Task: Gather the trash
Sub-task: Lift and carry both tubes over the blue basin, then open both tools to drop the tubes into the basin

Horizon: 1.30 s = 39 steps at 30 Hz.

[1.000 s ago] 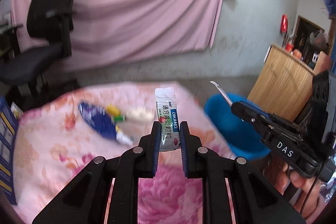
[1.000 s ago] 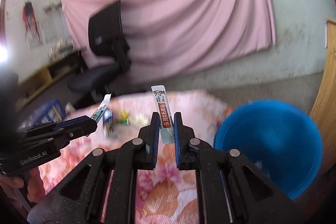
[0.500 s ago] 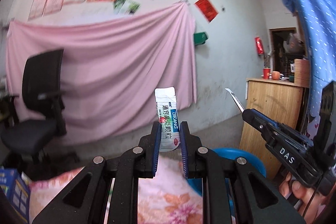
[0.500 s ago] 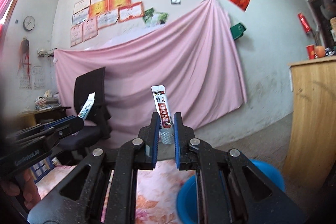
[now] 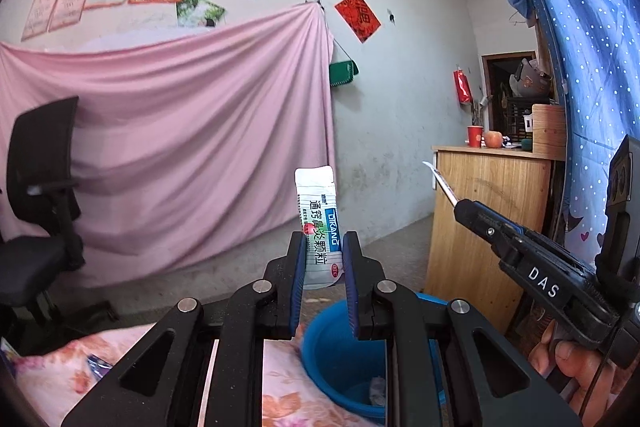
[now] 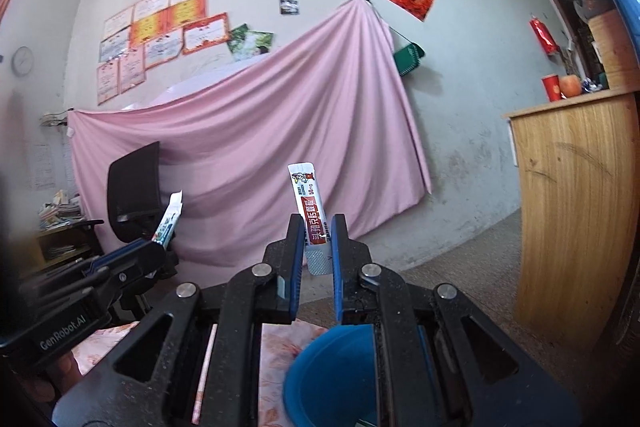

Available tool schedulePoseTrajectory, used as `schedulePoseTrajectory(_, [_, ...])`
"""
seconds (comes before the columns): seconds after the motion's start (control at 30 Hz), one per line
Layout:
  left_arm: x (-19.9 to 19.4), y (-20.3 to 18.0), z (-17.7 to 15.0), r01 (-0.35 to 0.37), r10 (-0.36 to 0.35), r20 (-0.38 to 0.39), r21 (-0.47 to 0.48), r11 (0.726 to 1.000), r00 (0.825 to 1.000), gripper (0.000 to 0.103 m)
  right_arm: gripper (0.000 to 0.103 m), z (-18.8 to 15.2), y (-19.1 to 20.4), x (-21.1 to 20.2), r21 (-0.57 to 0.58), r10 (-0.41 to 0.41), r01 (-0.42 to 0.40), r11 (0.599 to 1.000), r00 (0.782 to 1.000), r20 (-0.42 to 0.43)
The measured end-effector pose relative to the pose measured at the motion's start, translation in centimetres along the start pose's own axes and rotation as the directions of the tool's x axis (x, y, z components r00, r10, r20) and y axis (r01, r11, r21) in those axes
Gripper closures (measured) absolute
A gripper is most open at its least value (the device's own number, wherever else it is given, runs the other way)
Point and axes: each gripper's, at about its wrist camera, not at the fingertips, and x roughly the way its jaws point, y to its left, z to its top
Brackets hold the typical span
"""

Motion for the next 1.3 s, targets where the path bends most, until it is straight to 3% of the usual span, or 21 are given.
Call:
schedulePoseTrajectory(0.3, [4.1,-0.4,-1.2,0.057,-0.066,-0.155,-0.061,0.997,0.986,0.088,0.067,-0.5,-1.8,0.8,0.054,-0.023,0.026,0.998,0.998,-0.055])
schedulePoseTrajectory(0.53, [7.1,-0.5,-1.5,0.101,-0.133,-0.268,-0.133,0.986,0.954,0.088,0.066,-1.5,-3.0,2.4,0.071,-0.047,0.058,0.996,0.989,-0.142])
schedulePoseTrajectory(0.7, [8.4,-0.4,-2.2,0.108,-0.162,-0.351,-0.169,0.980,0.922,0.088,0.066,-1.9,-4.2,2.9,0.107,-0.036,0.054,0.993,0.985,-0.169])
schedulePoseTrajectory(1.0, [10.0,-0.4,-2.6,0.099,-0.187,-0.423,-0.223,0.970,0.887,0.087,0.065,-2.7,-6.0,3.8,0.163,-0.032,0.070,0.984,0.973,-0.227])
schedulePoseTrajectory(1.17, [10.5,-0.3,-2.8,0.055,-0.145,-0.449,-0.207,0.977,0.882,0.072,0.063,-3.1,-6.5,4.3,0.177,-0.025,0.073,0.982,0.965,-0.262])
schedulePoseTrajectory(1.3, [10.4,0.0,-3.0,0.038,-0.134,-0.453,-0.214,0.976,0.881,0.070,0.063,-3.1,-6.8,4.5,0.178,-0.023,0.073,0.981,0.963,-0.269])
